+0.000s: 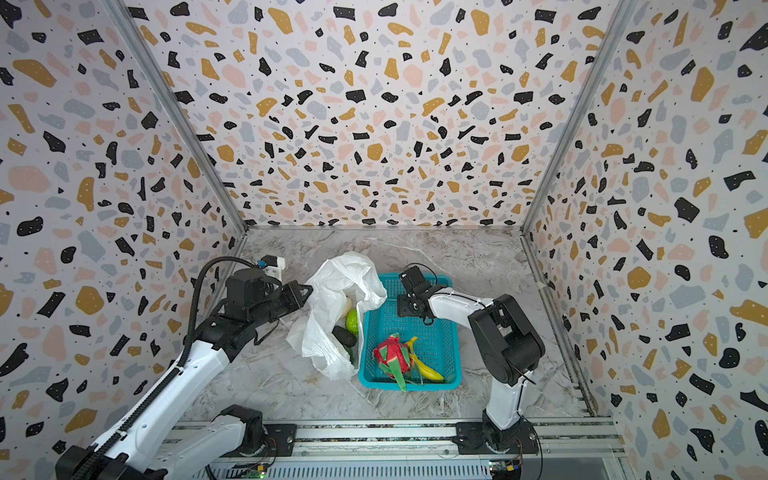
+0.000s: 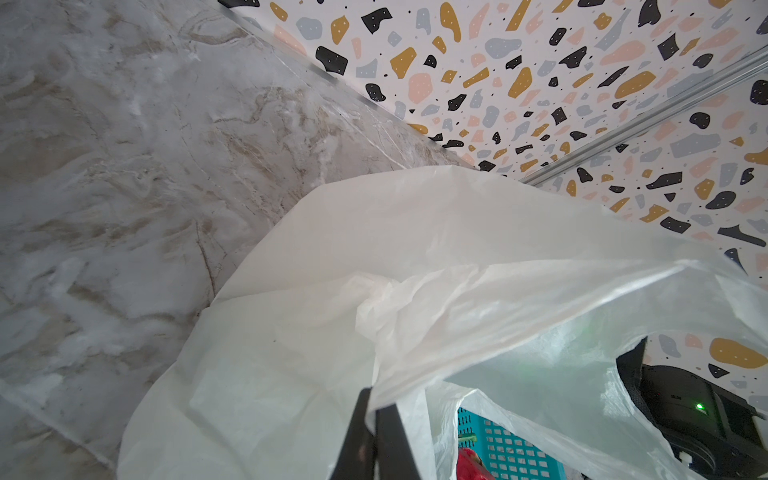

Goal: Place the fruits into the plastic bag
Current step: 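Lower the right gripper onto the dark avocado in the basket and grasp, then carry the dark avocado with the right gripper into the bag opening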

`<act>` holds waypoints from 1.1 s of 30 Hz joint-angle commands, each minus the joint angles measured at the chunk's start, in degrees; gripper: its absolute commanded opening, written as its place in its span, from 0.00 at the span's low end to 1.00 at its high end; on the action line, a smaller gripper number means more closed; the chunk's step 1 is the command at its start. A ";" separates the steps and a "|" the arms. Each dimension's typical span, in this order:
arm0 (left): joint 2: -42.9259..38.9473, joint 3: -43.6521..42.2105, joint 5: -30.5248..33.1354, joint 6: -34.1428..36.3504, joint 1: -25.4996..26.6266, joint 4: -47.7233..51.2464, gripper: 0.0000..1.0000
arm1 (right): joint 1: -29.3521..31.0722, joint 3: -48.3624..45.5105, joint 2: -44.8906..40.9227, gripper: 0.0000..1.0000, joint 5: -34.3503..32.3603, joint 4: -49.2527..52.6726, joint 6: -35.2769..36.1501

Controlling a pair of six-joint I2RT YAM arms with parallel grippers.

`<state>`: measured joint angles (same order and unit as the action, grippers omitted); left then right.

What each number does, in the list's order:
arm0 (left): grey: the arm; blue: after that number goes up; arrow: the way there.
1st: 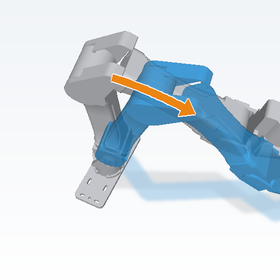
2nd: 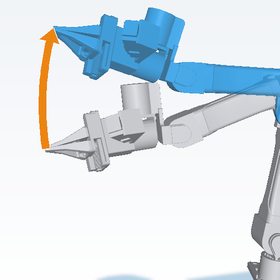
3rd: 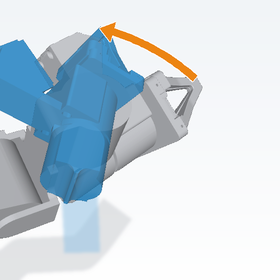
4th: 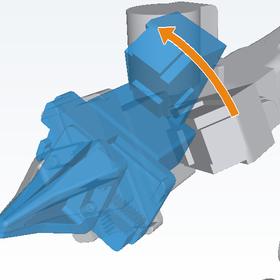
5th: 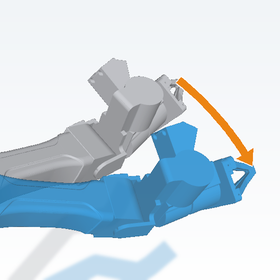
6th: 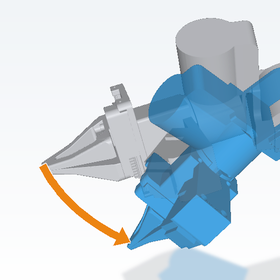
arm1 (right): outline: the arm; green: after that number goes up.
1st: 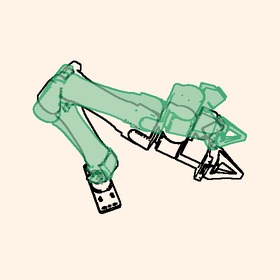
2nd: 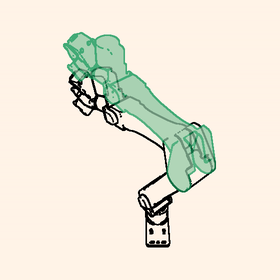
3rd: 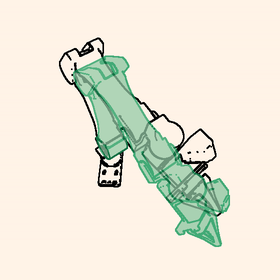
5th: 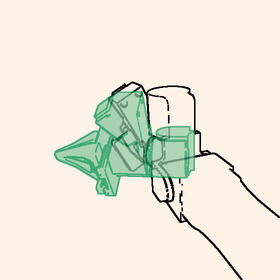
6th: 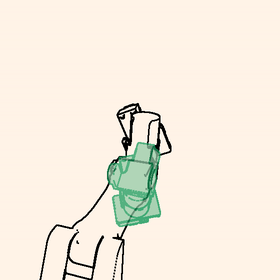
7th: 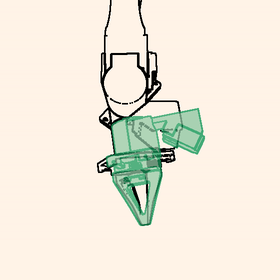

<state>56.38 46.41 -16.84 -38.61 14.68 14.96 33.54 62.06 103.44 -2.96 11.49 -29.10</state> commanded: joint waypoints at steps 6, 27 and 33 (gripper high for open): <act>-0.15 0.08 -0.20 -0.19 -0.22 -1.68 0.00 | -0.47 -3.78 -7.83 0.30 0.41 -2.16 1.09; 0.15 -0.20 0.05 -0.42 -0.10 -1.87 0.00 | 21.08 5.39 -34.74 0.32 9.03 -10.90 17.57; 0.19 -0.01 0.24 -0.25 -0.16 -1.60 0.00 | 28.43 9.80 -25.73 0.33 7.05 -7.66 20.10</act>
<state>56.73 46.41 -16.82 -38.65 14.68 14.96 61.54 69.95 75.53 4.56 1.63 -11.00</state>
